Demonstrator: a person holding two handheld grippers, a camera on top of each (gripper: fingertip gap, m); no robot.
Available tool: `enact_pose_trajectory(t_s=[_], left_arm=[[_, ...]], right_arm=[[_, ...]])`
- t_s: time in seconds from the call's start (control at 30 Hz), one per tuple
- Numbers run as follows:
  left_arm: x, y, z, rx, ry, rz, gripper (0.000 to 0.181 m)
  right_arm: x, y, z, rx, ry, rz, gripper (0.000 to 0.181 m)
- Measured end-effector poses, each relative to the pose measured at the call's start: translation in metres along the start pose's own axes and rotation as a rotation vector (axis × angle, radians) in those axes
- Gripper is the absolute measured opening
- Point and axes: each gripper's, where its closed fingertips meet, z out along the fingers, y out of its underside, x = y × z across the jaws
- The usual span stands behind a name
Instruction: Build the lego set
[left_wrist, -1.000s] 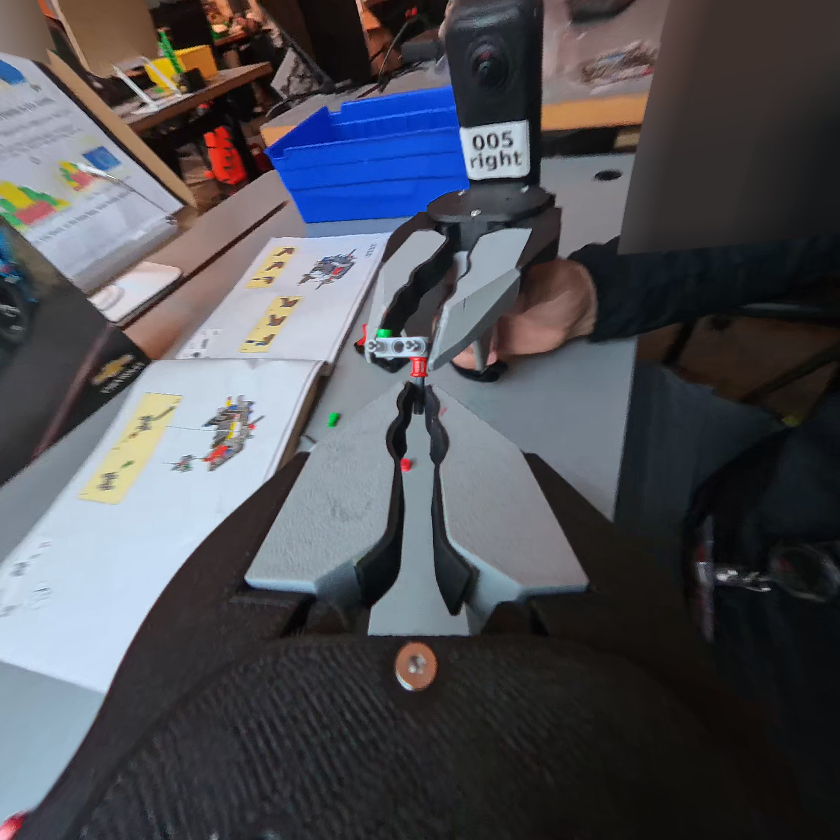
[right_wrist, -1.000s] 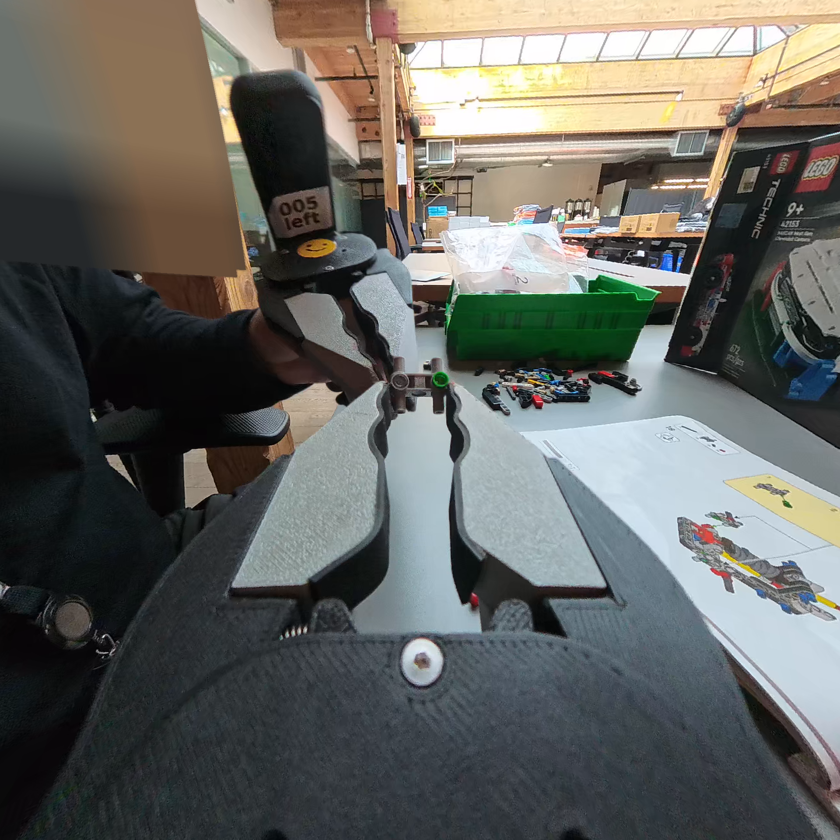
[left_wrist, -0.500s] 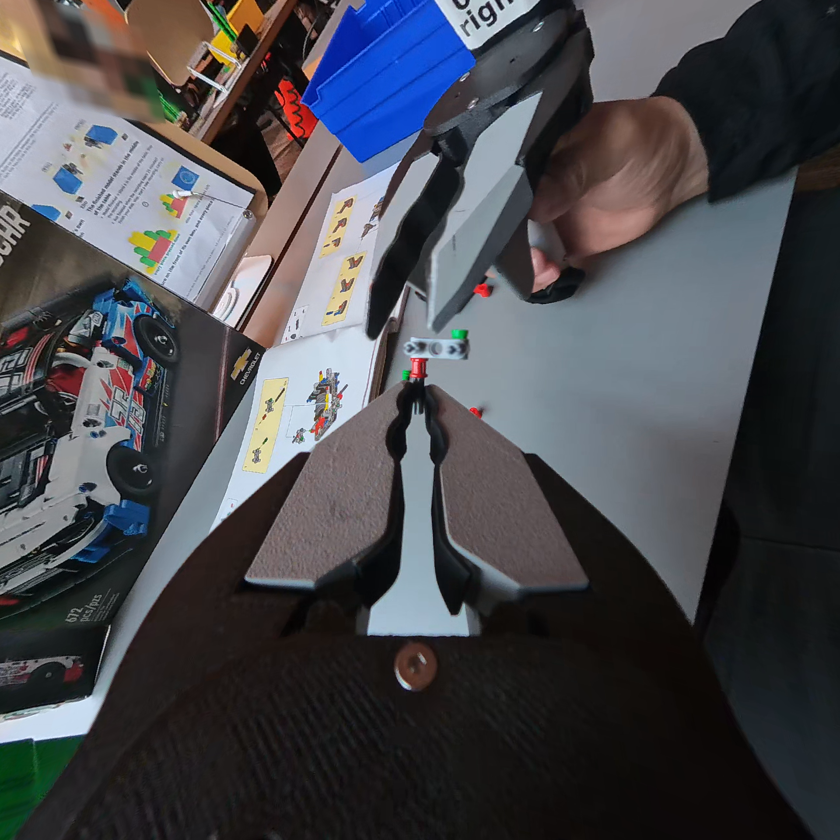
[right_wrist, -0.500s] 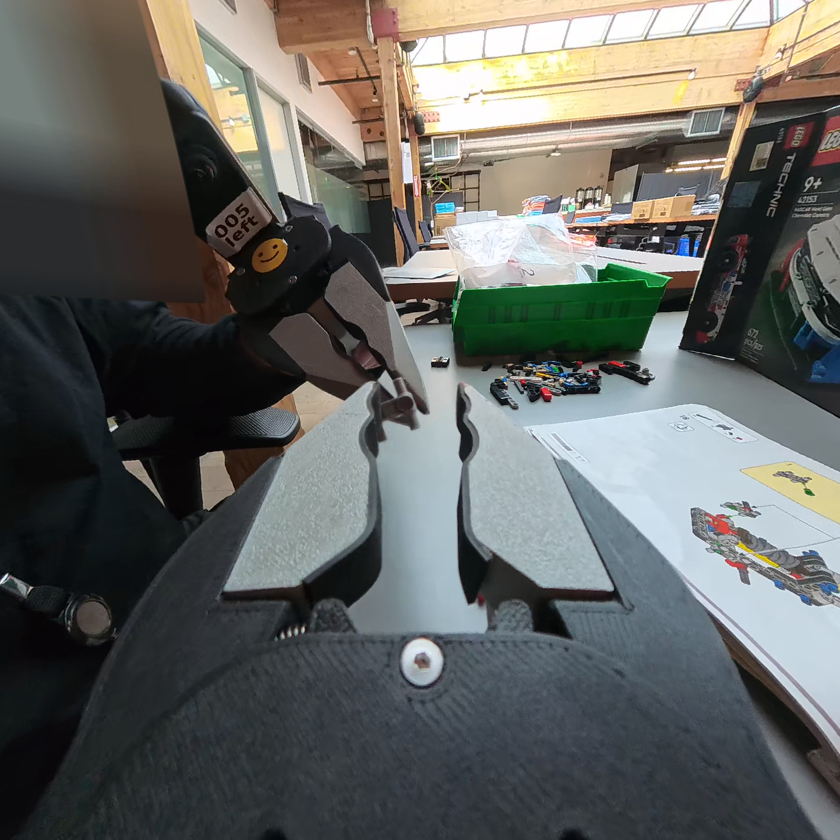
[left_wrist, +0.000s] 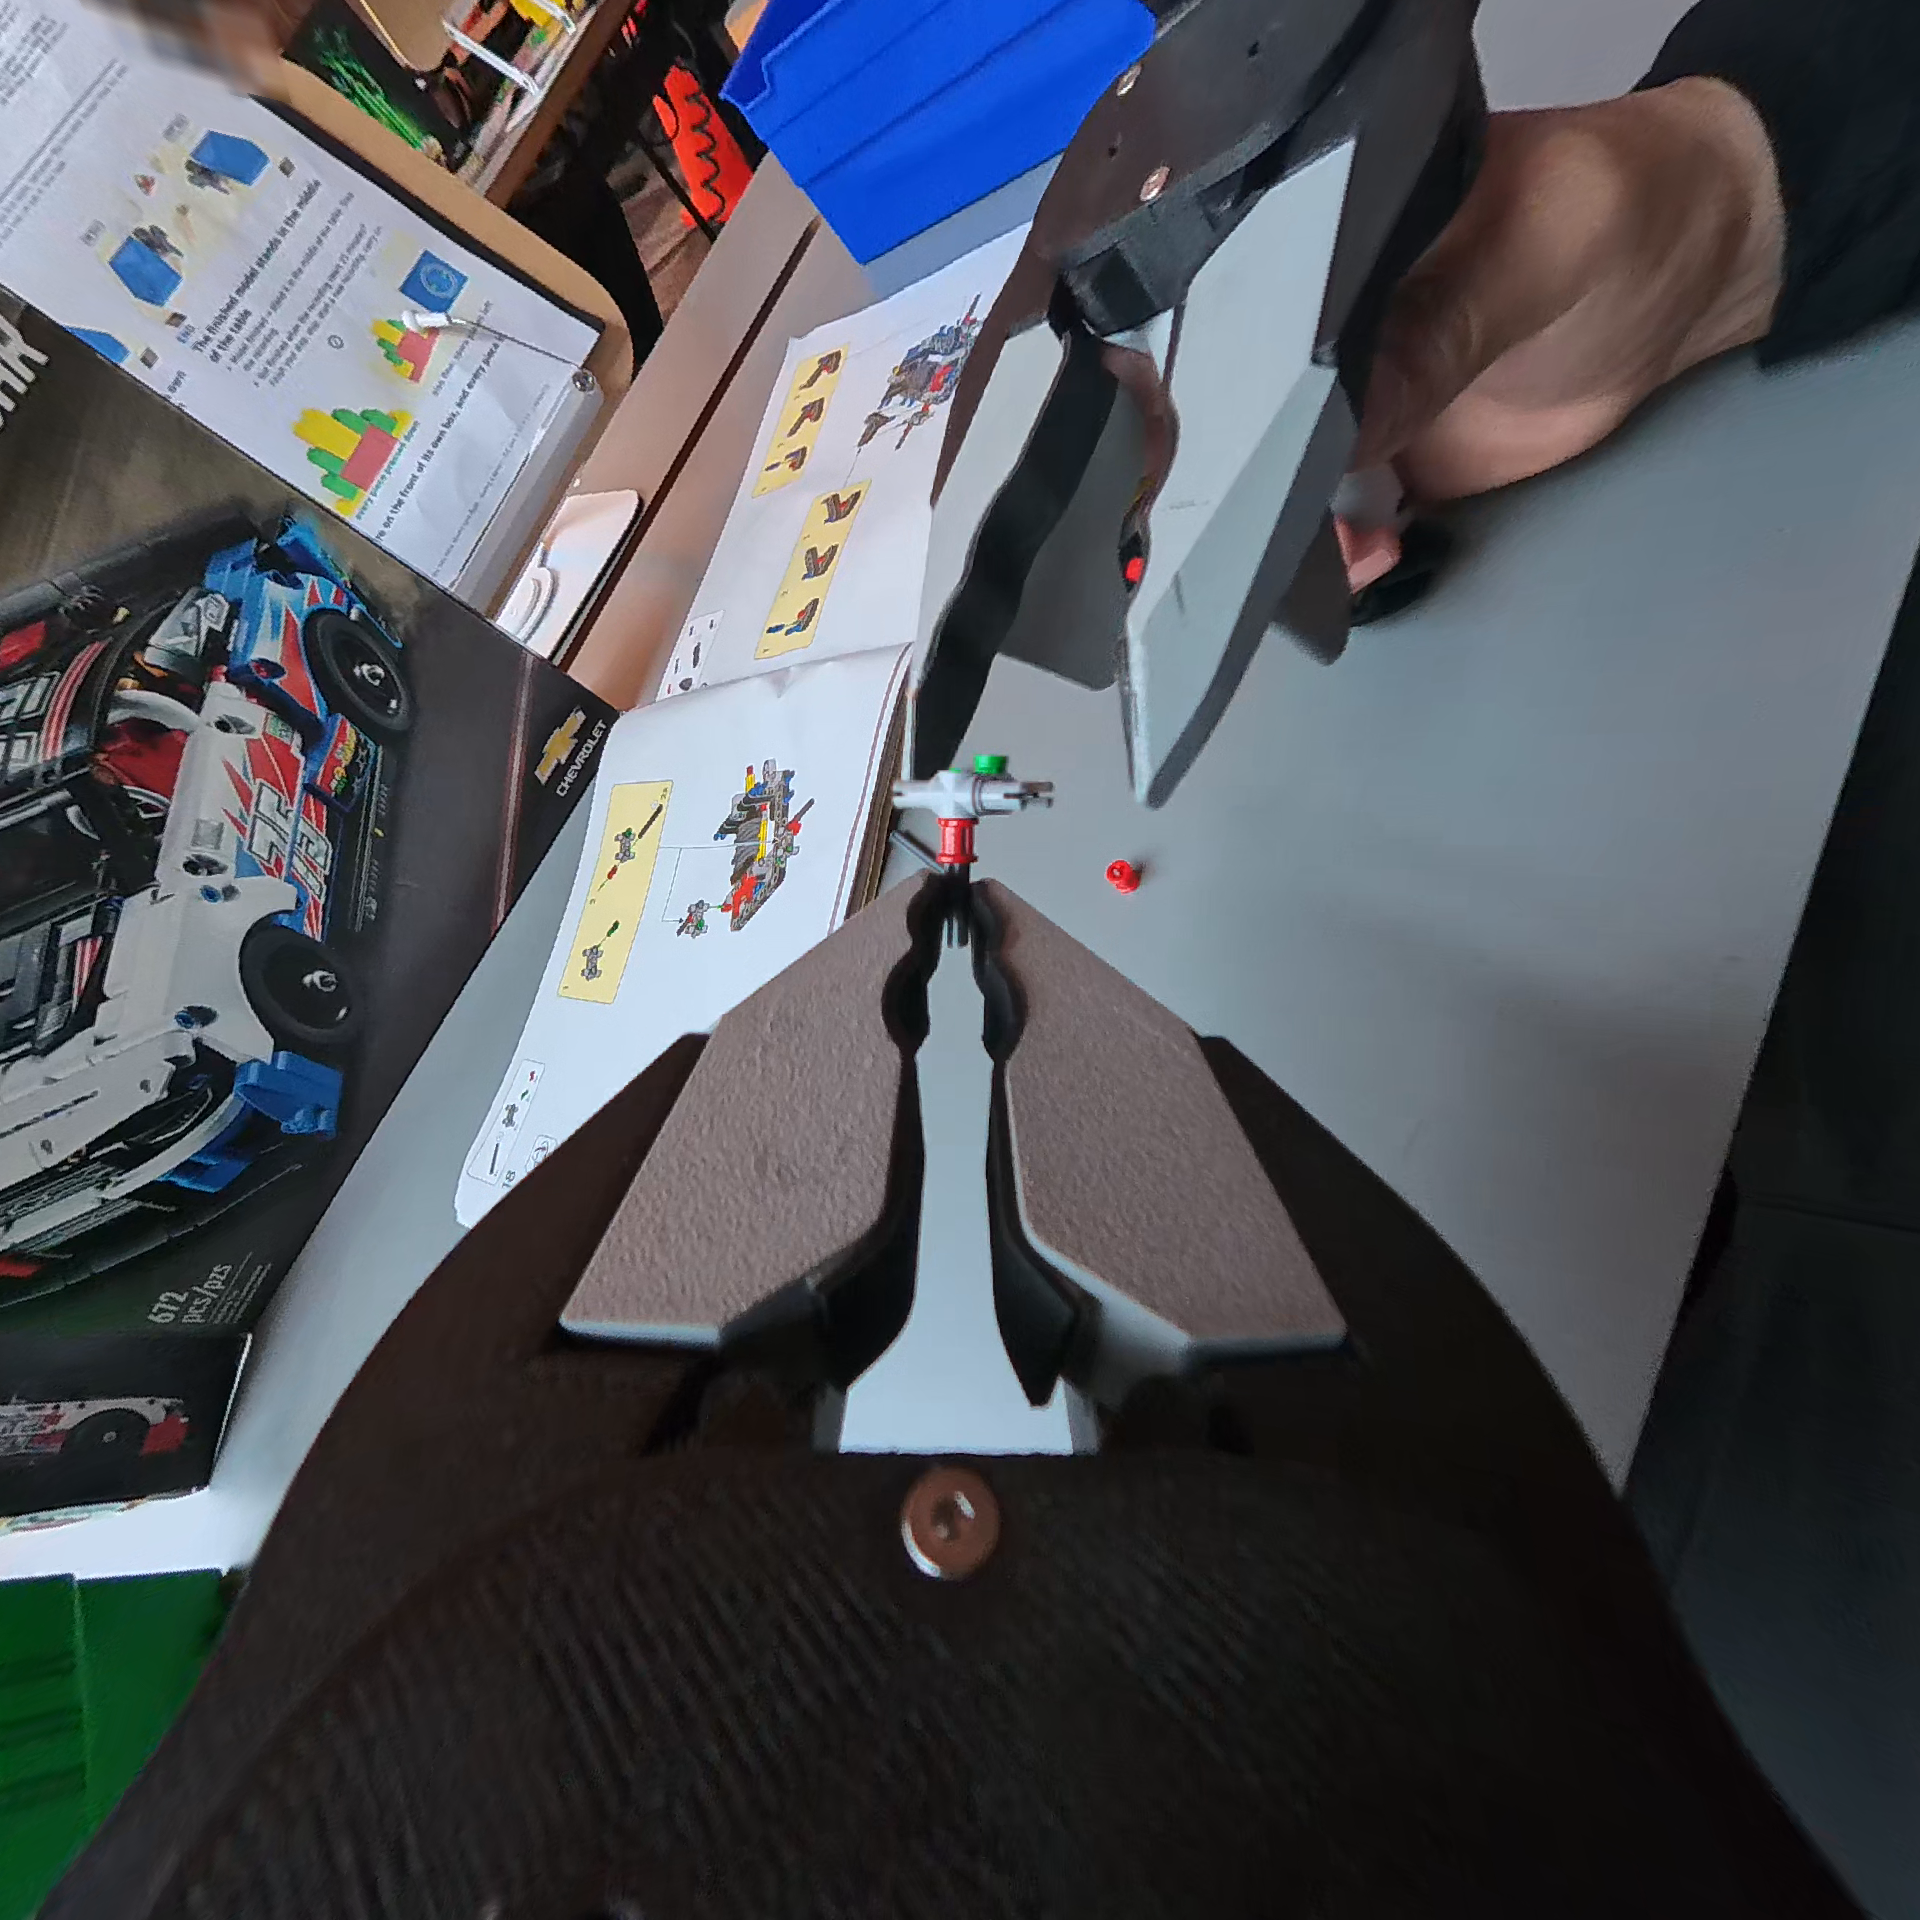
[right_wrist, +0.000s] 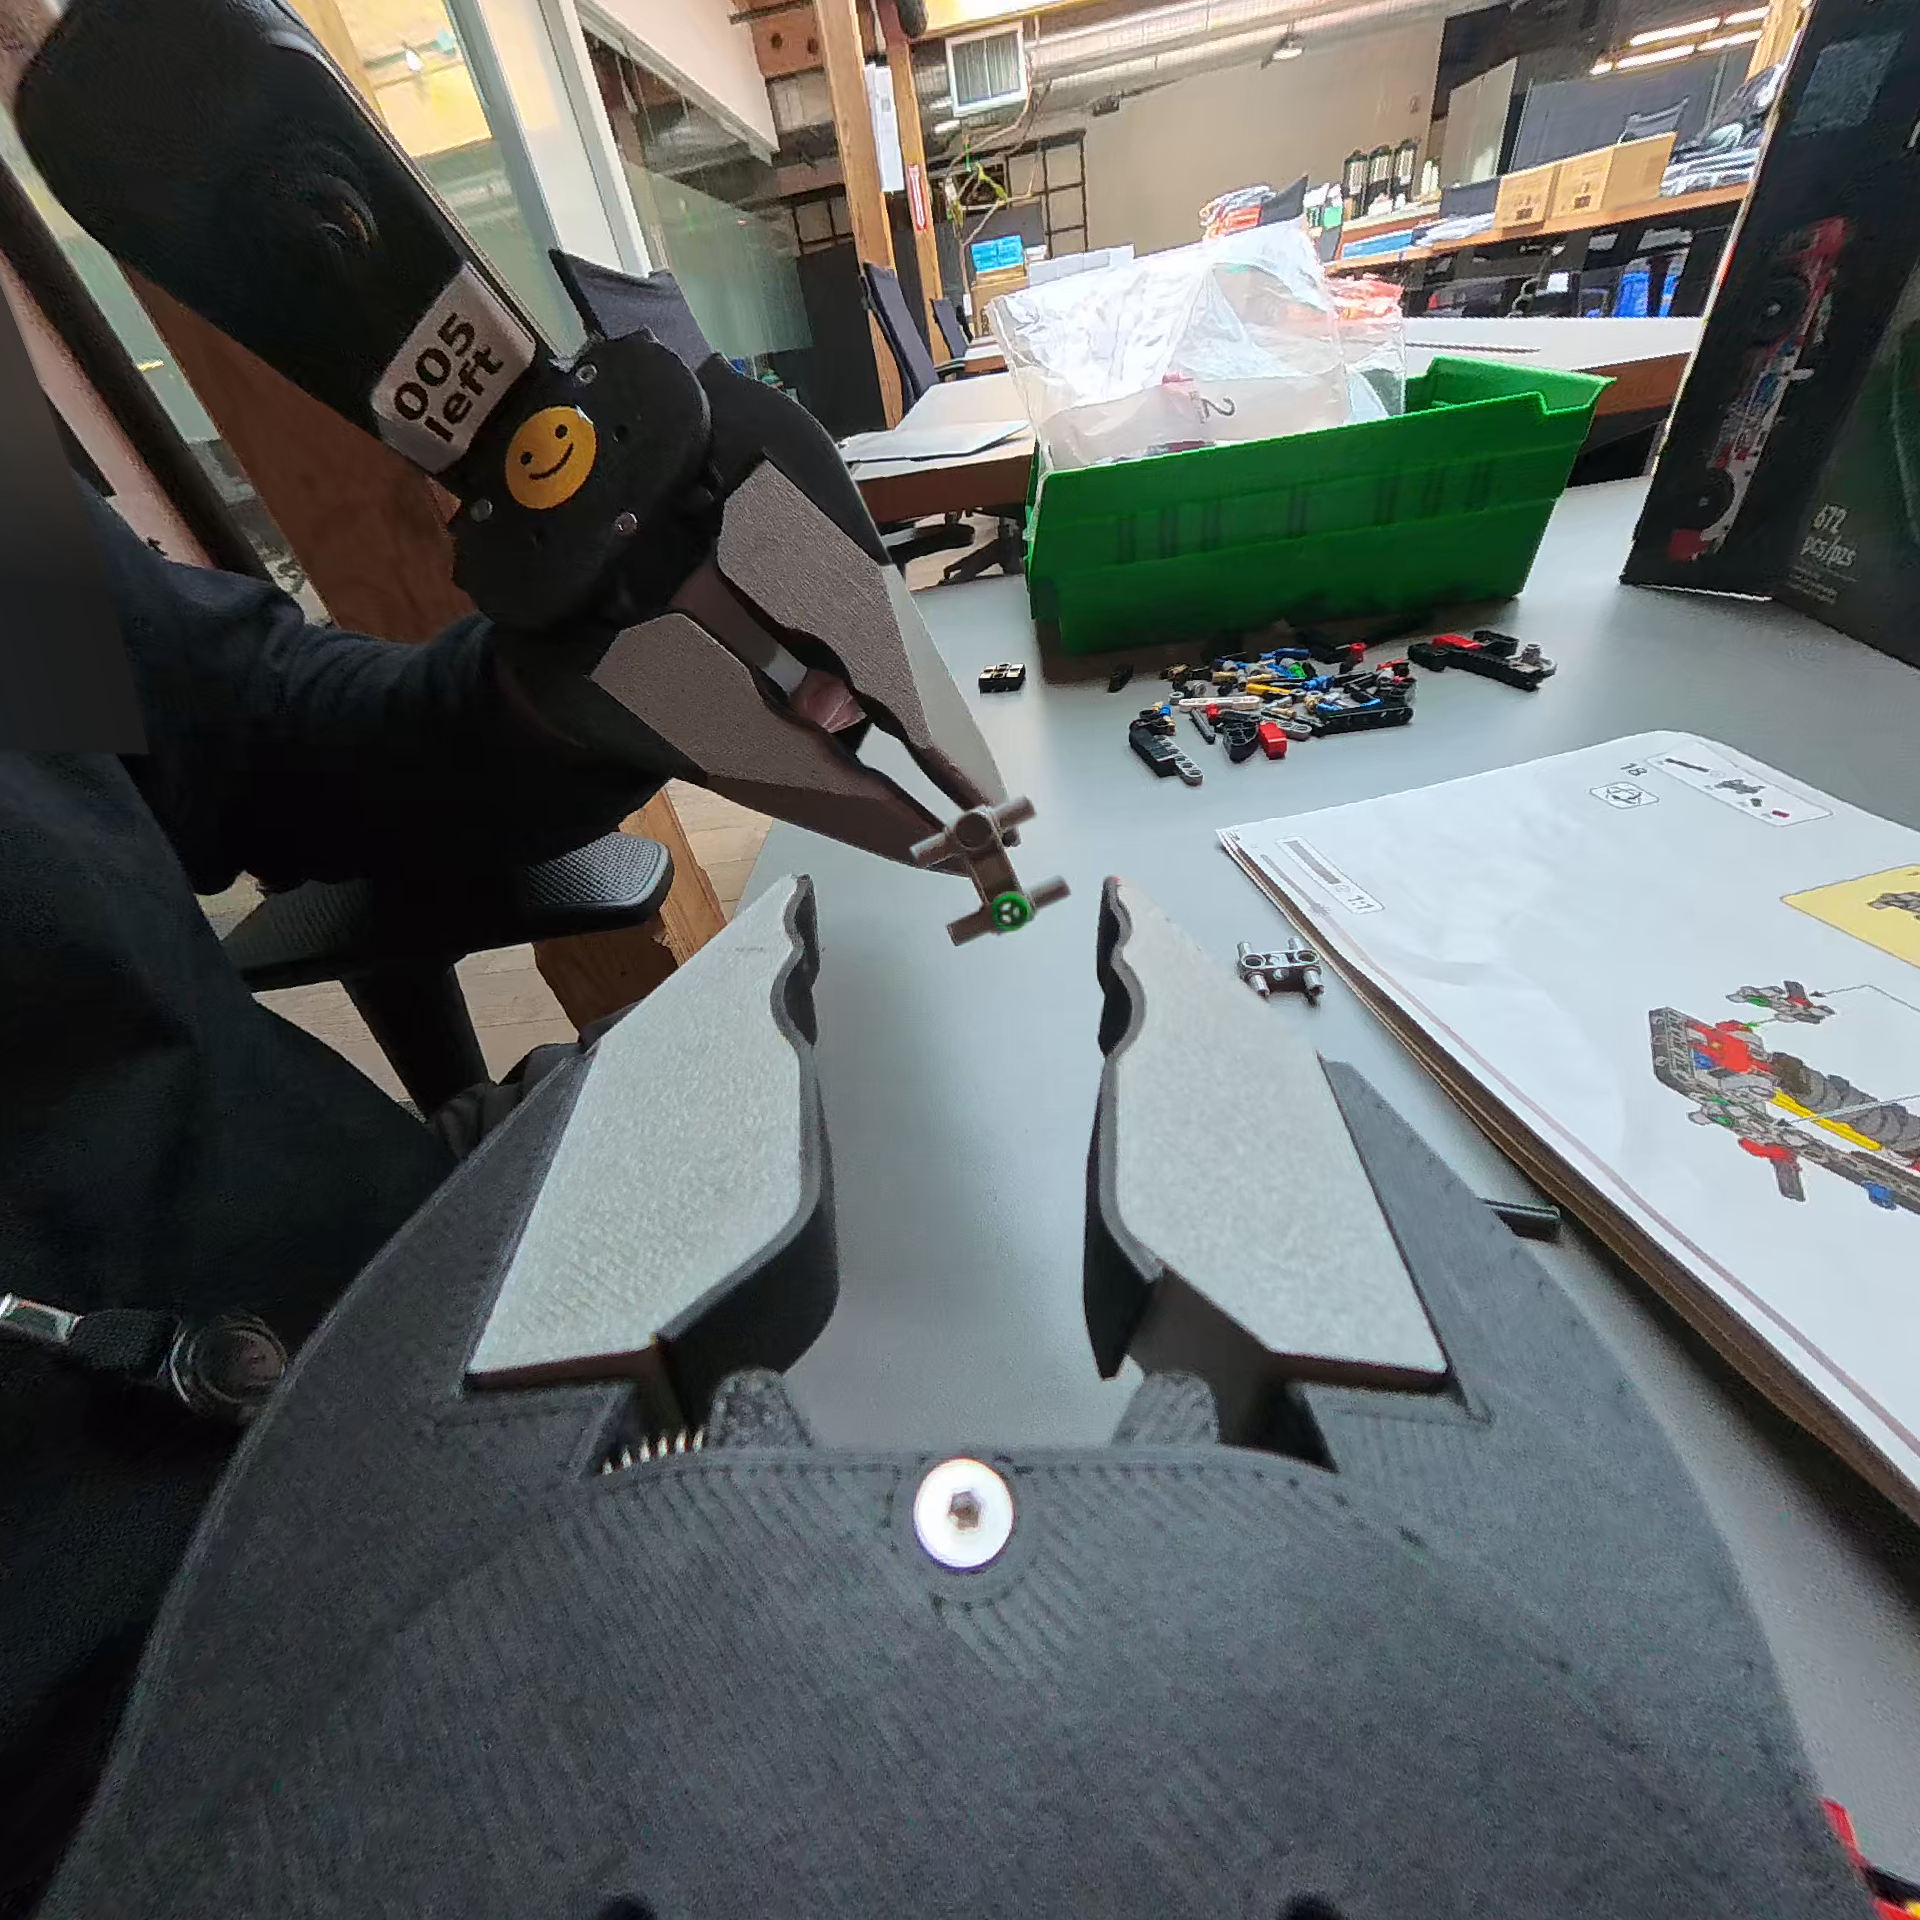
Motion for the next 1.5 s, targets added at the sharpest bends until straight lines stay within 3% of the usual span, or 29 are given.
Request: enact_pose_trajectory(t_s=[0.47,0.6,0.9,1.07,1.3,1.5], left_arm=[[0.008,0.002,-0.004,0.042,0.043,0.007,0.002],[0.007,0.003,-0.006,0.060,0.050,-0.022,0.002],[-0.004,0.015,-0.007,0.048,-0.005,-0.059,0.003],[-0.008,0.011,-0.009,0.042,-0.086,0.057,0.002],[0.002,0.007,-0.005,0.026,-0.119,0.204,0.002],[0.011,0.010,-0.001,0.025,-0.087,0.194,0.002]], right_arm=[[0.011,0.006,0.002,-0.043,0.066,0.030,0.031],[0.009,0.011,0.002,-0.075,0.036,0.053,0.007],[-0.007,0.009,0.003,-0.059,-0.059,0.071,0.019],[-0.003,0.009,0.012,-0.036,-0.073,0.294,0.047],[-0.001,0.001,0.009,0.047,-0.144,0.443,0.041],[-0.001,0.000,0.008,0.050,-0.139,0.412,0.040]])
